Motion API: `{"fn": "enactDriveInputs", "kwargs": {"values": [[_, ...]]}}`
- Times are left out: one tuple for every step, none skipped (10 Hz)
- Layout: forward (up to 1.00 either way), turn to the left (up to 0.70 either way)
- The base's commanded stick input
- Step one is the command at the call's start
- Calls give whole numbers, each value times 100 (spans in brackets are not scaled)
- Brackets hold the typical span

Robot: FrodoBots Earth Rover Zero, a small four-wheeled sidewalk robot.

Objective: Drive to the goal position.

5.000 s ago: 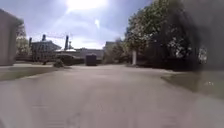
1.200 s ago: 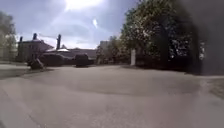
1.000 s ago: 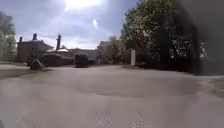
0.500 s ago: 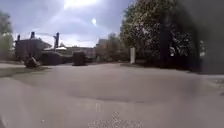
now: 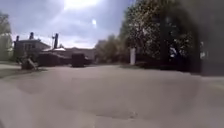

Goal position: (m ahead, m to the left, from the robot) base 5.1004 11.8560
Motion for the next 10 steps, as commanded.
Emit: {"fn": "enactDriveInputs", "kwargs": {"values": [[100, 0], [100, 0], [100, 0], [100, 0], [100, 0], [100, 0], [100, 0], [100, 0], [100, 0], [100, 0]]}}
